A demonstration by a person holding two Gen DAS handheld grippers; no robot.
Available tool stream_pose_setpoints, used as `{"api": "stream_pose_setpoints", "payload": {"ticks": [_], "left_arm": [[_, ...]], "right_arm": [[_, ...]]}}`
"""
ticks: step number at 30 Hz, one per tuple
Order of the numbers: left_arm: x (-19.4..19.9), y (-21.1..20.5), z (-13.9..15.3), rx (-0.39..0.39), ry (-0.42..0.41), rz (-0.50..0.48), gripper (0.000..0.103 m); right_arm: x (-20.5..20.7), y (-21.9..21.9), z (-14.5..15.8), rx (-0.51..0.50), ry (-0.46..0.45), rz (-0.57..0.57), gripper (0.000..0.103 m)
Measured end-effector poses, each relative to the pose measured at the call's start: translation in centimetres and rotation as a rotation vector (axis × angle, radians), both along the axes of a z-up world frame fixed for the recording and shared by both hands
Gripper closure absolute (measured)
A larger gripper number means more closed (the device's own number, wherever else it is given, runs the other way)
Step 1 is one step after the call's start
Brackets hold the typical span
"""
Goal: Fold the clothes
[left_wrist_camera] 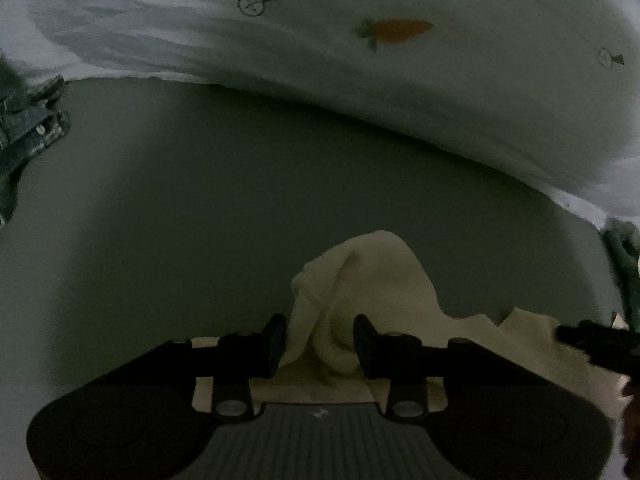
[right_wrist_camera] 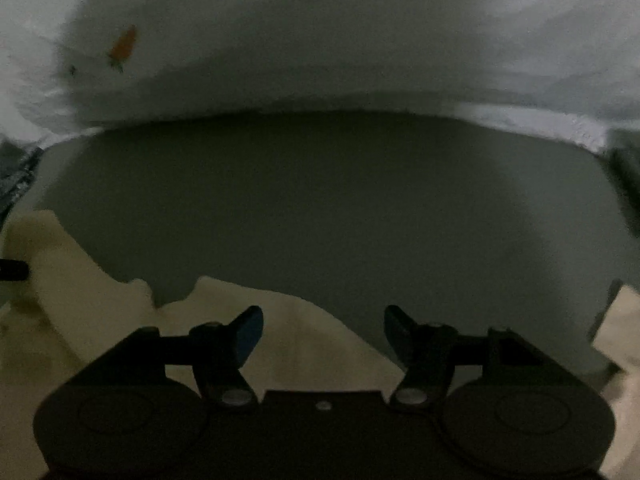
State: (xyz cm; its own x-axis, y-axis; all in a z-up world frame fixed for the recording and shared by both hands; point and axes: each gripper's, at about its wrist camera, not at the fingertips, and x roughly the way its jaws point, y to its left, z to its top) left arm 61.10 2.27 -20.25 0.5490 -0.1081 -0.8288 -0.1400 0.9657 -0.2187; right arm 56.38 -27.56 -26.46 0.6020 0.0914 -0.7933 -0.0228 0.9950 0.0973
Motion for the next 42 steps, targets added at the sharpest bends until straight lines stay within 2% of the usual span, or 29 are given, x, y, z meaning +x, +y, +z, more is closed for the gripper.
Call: {"api": "stream_pose_setpoints", "payload": {"ticks": [2,3,4,6,7,8,10,13,16,17,18,19,20,21,22,24,25,29,32,35,38,42], "left_arm": [[-0.1,0.1,-0.3,-0.024,0.001,0.011,0.066],[-0.1,0.2,-0.5,-0.028,0.005,0.015,0.07],[0.0,0.3,-0.7,-0.027,0.004,0.019,0.074],[0.0,0.5,-1.0,-0.036,0.001,0.035,0.089],[0.1,0.7,-1.1,-0.053,-0.003,0.046,0.091],[0.2,0.9,-1.0,-0.07,-0.009,0.057,0.093],[1.0,1.1,-0.5,-0.073,-0.026,0.053,0.094],[3.0,1.4,0.7,-0.038,-0.064,0.026,0.094],[6.2,2.0,1.3,-0.005,-0.105,0.05,0.094],[7.3,2.3,1.3,0.003,-0.121,0.079,0.091],[8.4,2.5,1.0,0.005,-0.117,0.112,0.082],[9.5,2.8,0.6,0.005,-0.106,0.144,0.08],[10.6,3.1,0.2,0.005,-0.094,0.176,0.08],[11.7,3.3,-0.2,0.005,-0.082,0.208,0.078],[11.7,3.4,-0.1,0.0,-0.09,0.217,0.075],[10.6,3.4,0.5,-0.014,-0.131,0.212,0.062],[9.5,3.3,0.8,-0.015,-0.148,0.206,0.059],[3.6,2.6,1.0,0.012,-0.106,0.191,0.057],[-2.6,2.0,0.8,-0.021,-0.06,0.178,0.057],[-9.0,1.2,0.5,-0.092,-0.003,0.139,0.057],[-14.4,0.5,-0.2,-0.179,0.023,0.117,0.046],[-19.3,-1.1,-1.4,-0.253,0.029,0.05,0.034]], "right_arm": [[0.5,-0.4,-1.0,0.014,0.028,0.013,0.03],[0.3,0.3,-0.9,0.009,0.009,0.031,0.032],[0.3,0.4,-0.9,0.007,0.011,0.058,0.04],[0.5,0.6,-0.6,-0.021,0.013,0.094,0.074],[0.7,0.5,-0.4,-0.017,0.015,0.116,0.098],[1.1,0.3,0.0,0.006,0.013,0.107,0.099],[1.8,-0.1,1.1,0.012,-0.047,0.107,0.1],[4.1,-1.2,3.6,-0.032,-0.173,0.065,0.1],[8.0,-2.8,5.7,0.028,-0.269,-0.003,0.1],[9.2,-2.8,6.0,0.026,-0.304,-0.014,0.1],[10.5,-2.6,5.9,0.016,-0.338,-0.022,0.099],[11.8,-2.4,5.5,-0.003,-0.343,-0.029,0.096],[13.3,-2.1,4.9,-0.041,-0.297,-0.029,0.086],[14.5,-1.7,4.3,-0.086,-0.232,-0.031,0.081],[14.5,-1.5,4.1,-0.112,-0.205,-0.045,0.073],[12.5,-1.9,4.4,-0.077,-0.24,-0.078,0.056],[11.2,-2.2,4.6,-0.046,-0.263,-0.088,0.047],[4.0,-4.2,3.6,-0.025,-0.184,-0.124,0.047],[-2.9,-6.1,2.6,0.041,-0.103,-0.17,0.048],[-9.2,-6.8,2.0,0.146,-0.023,-0.221,0.048],[-14.6,-6.7,1.5,0.231,0.035,-0.239,0.048],[-18.5,-6.0,0.8,0.261,0.06,-0.223,0.047]]}}
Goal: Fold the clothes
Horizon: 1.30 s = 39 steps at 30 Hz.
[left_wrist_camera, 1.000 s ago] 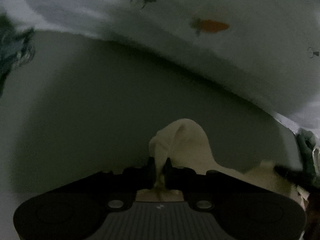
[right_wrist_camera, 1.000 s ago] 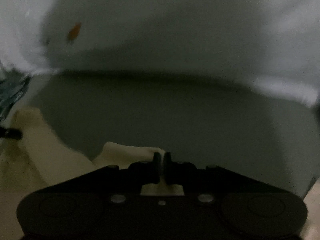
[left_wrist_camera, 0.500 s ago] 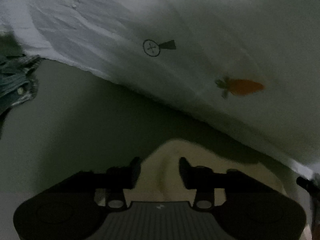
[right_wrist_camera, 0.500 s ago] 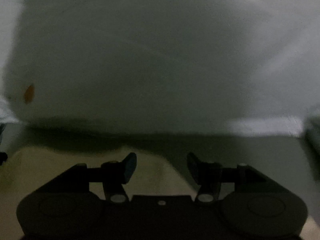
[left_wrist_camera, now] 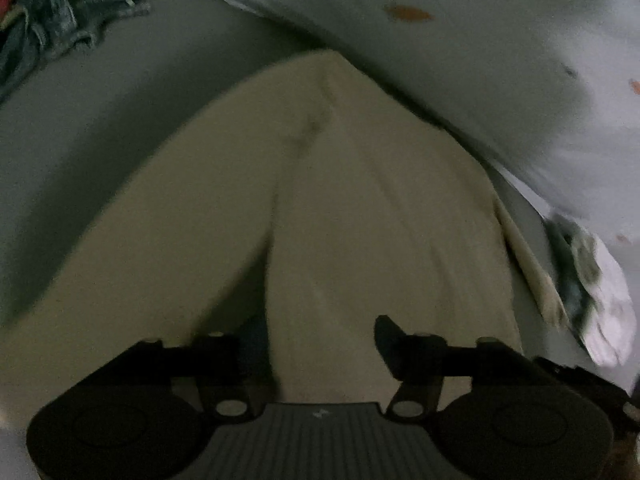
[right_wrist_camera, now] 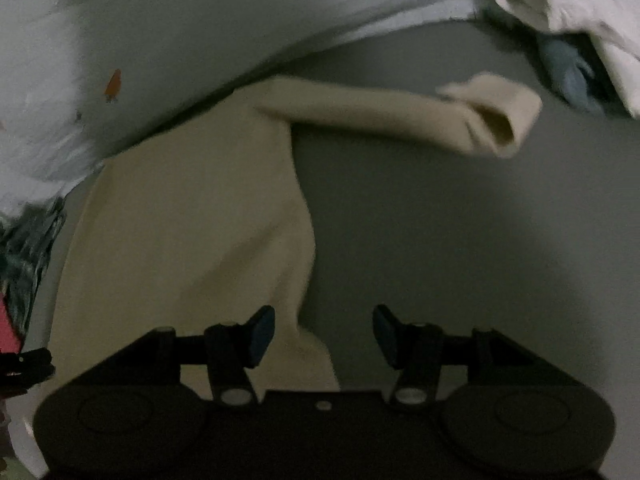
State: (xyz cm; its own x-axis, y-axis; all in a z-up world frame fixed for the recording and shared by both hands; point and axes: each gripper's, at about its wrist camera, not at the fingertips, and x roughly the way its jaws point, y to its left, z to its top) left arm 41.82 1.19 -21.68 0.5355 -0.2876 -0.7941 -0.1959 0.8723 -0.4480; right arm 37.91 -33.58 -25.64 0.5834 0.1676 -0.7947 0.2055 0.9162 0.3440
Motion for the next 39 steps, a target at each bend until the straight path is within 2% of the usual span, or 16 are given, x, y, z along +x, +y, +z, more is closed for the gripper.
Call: {"api": "stream_pose_setpoints", "payload": {"ticks": [3,4,5,6,7,10,14,17,21,22,25,28,30,33,35,39], "left_arm": [[-1.3,-0.6,-1.9,-0.079,0.003,-0.002,0.036],[-1.4,-0.8,-2.6,-0.099,0.004,0.003,0.037],[-1.6,-1.1,-3.1,-0.1,-0.004,0.004,0.053],[-1.6,-1.3,-3.5,-0.1,-0.01,-0.006,0.087],[-1.7,-1.5,-3.5,-0.094,-0.012,-0.002,0.092],[-2.8,-1.7,-2.7,-0.073,-0.031,0.035,0.093],[-5.9,0.0,1.7,-0.123,-0.124,0.12,0.093],[-7.7,0.4,2.9,-0.119,-0.098,0.102,0.088],[-9.4,-0.1,0.3,0.009,0.031,0.109,0.074],[-9.8,-0.1,-0.6,0.048,0.076,0.123,0.074],[-12.2,0.4,-1.0,0.036,0.06,0.172,0.071],[-14.1,0.8,-0.4,0.053,0.046,0.227,0.066],[-15.0,1.8,-0.1,0.055,0.039,0.287,0.061],[-16.3,3.8,0.3,0.06,0.026,0.376,0.056],[-15.9,4.8,0.7,0.11,0.02,0.391,0.052],[-14.8,6.3,0.8,0.226,-0.01,0.338,0.04]], "right_arm": [[-1.5,0.6,-0.9,0.004,0.022,0.028,0.048],[-2.4,1.5,-1.1,-0.023,0.001,0.045,0.056],[-3.3,2.4,-1.3,-0.051,-0.021,0.061,0.084],[-3.3,2.3,-1.4,-0.023,-0.013,0.059,0.093],[-3.3,2.2,-1.5,0.006,-0.005,0.055,0.1],[-4.6,1.1,-0.2,0.169,-0.054,-0.03,0.1],[-8.9,-0.7,4.1,0.285,-0.142,-0.111,0.101],[-12.3,-1.2,5.5,0.304,-0.138,-0.13,0.101],[-14.1,0.0,2.6,0.184,-0.022,-0.137,0.099],[-14.1,0.4,1.6,0.157,0.018,-0.139,0.097],[-15.1,2.0,0.6,0.074,0.075,-0.137,0.087],[-15.6,3.3,1.1,0.014,0.045,-0.116,0.066],[-15.1,3.9,1.4,-0.017,0.023,-0.107,0.064],[-14.4,5.1,2.1,-0.085,-0.016,-0.089,0.037],[-13.6,6.2,2.4,-0.131,-0.051,-0.071,0.011],[-11.9,8.6,1.6,-0.173,-0.085,-0.022,0.003]]}}
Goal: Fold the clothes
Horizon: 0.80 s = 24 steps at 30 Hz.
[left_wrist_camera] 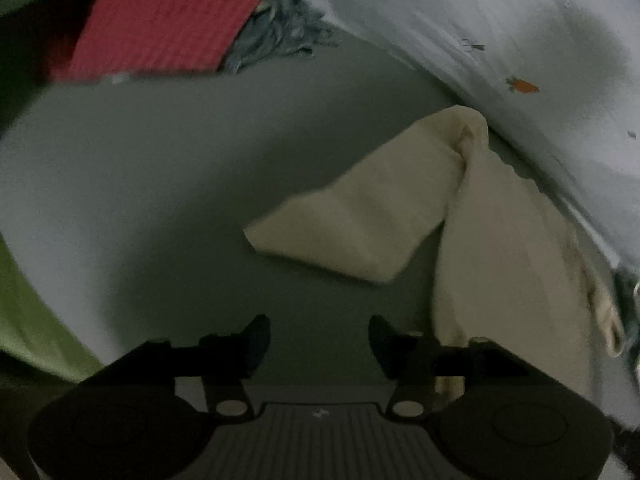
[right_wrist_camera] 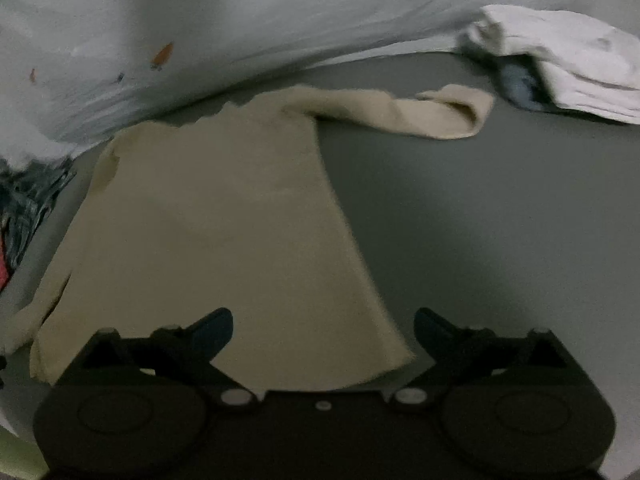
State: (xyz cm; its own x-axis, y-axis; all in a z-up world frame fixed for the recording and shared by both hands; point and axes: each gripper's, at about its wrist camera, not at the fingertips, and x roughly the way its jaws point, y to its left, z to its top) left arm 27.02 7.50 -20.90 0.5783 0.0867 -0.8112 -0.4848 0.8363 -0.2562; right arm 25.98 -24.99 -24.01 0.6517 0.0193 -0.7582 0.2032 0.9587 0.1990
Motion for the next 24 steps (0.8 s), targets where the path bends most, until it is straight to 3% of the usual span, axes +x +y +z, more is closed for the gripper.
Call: {"api": "stream_pose_setpoints", "payload": {"ticks": [5,8,12,17,19,21,24], "left_arm": [[2.2,2.5,-1.7,0.056,0.041,-0.065,0.04],[2.7,3.8,-1.8,0.077,0.034,-0.128,0.039],[4.4,4.3,-1.7,0.039,0.0,-0.293,0.029],[6.3,4.0,-2.1,0.1,-0.001,-0.398,0.032],[6.5,4.3,-1.9,0.082,-0.036,-0.428,0.05],[6.5,4.7,-1.6,0.055,-0.066,-0.452,0.084],[6.5,5.2,-0.2,0.069,-0.076,-0.448,0.094]], "right_arm": [[2.3,3.2,-3.3,-0.077,0.088,0.014,0.0],[2.4,4.8,-3.9,-0.161,0.07,-0.032,0.0],[2.3,5.5,-4.6,-0.195,0.007,-0.11,0.0],[2.0,6.7,-5.1,-0.221,-0.057,-0.212,0.0],[1.8,7.1,-5.3,-0.231,-0.081,-0.25,0.0],[1.4,7.6,-5.7,-0.245,-0.111,-0.284,0.0],[1.0,8.3,-6.2,-0.268,-0.153,-0.328,0.0]]}}
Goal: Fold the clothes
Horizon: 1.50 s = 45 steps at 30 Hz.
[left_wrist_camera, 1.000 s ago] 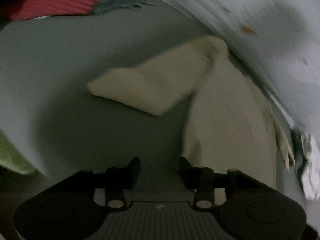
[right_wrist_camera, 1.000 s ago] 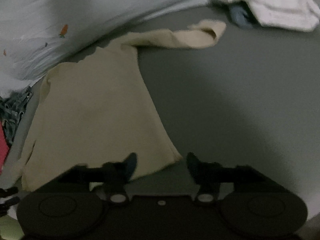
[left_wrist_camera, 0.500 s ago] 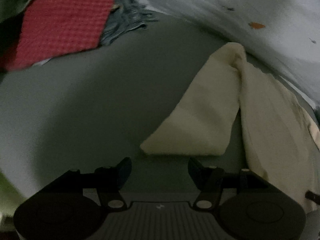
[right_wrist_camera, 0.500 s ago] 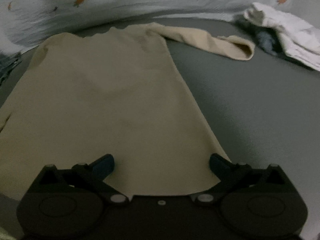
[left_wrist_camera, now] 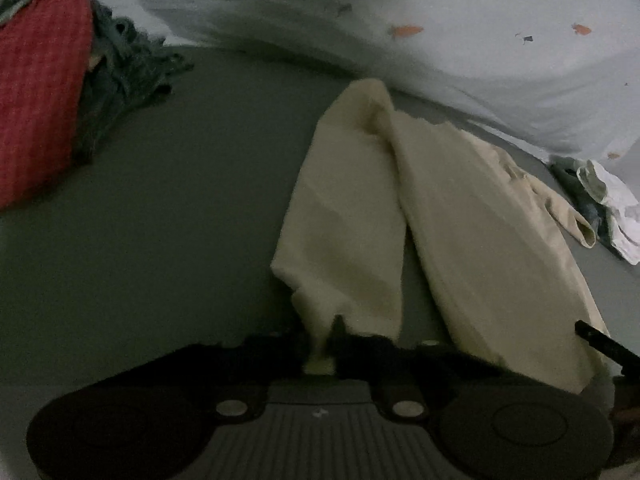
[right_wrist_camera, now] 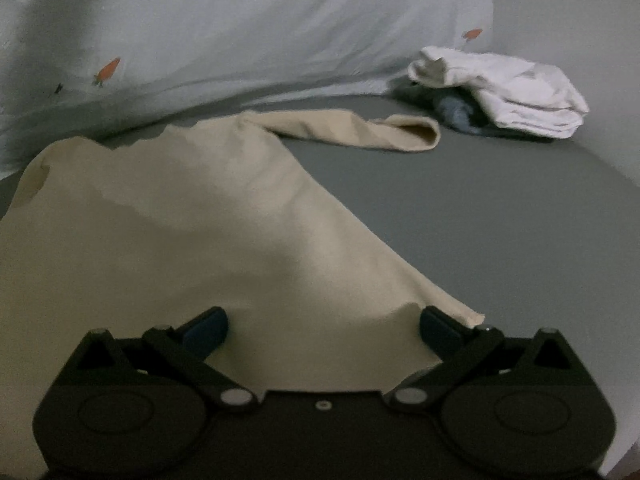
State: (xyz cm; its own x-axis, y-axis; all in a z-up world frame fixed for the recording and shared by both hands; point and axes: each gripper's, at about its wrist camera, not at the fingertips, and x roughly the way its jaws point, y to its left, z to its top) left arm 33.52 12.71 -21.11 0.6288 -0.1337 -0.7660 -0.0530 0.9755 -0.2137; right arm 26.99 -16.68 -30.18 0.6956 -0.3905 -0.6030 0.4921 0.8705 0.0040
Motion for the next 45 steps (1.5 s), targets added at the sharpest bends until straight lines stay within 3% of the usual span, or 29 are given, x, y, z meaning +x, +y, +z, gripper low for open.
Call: {"api": "stream_pose_setpoints", "payload": {"ticks": [4,8,11,15,20,22,24,28,31,34,38,42,45], "left_arm": [[-0.6,3.0,4.1,-0.081,-0.012,0.131,0.095],[-1.1,6.2,7.6,-0.065,0.043,0.299,0.091],[-1.8,8.8,7.2,-0.103,0.043,0.416,0.078],[-3.1,10.7,4.9,-0.068,0.079,0.519,0.06],[-3.6,11.4,0.8,-0.149,0.187,0.511,0.057],[-3.5,10.9,-0.4,-0.146,0.214,0.502,0.052],[-3.5,10.1,-1.0,-0.098,0.204,0.472,0.044],[-2.7,8.3,-1.0,0.032,0.228,0.396,0.044],[-2.7,8.3,-1.0,0.054,0.236,0.402,0.044],[-2.8,8.7,-0.3,0.033,0.221,0.433,0.044],[-1.7,8.3,1.7,0.04,0.159,0.439,0.044],[1.3,6.9,3.2,0.026,0.098,0.397,0.044],[5.1,4.8,3.5,0.016,0.07,0.329,0.044]], "right_arm": [[0.2,-0.1,0.1,0.005,0.006,-0.018,0.0],[0.2,0.1,0.0,-0.001,0.0,-0.025,0.0],[0.1,0.2,-0.1,-0.007,-0.007,-0.022,0.0],[0.0,0.2,-0.3,-0.01,-0.011,-0.019,0.0],[-0.1,0.2,-0.3,-0.011,-0.012,-0.019,0.0],[0.0,0.2,-0.3,-0.011,-0.011,-0.019,0.0],[0.0,0.2,-0.3,-0.011,-0.011,-0.02,0.0],[0.0,0.2,-0.2,-0.012,-0.011,-0.018,0.0],[0.0,0.1,-0.2,-0.009,-0.009,-0.019,0.0],[0.1,0.1,-0.1,-0.003,0.001,-0.022,0.0],[1.3,-0.8,0.9,0.053,0.085,-0.021,0.0],[3.0,-2.4,2.1,0.112,0.193,0.052,0.0],[3.7,-3.6,3.5,0.12,0.167,0.099,0.0]]}}
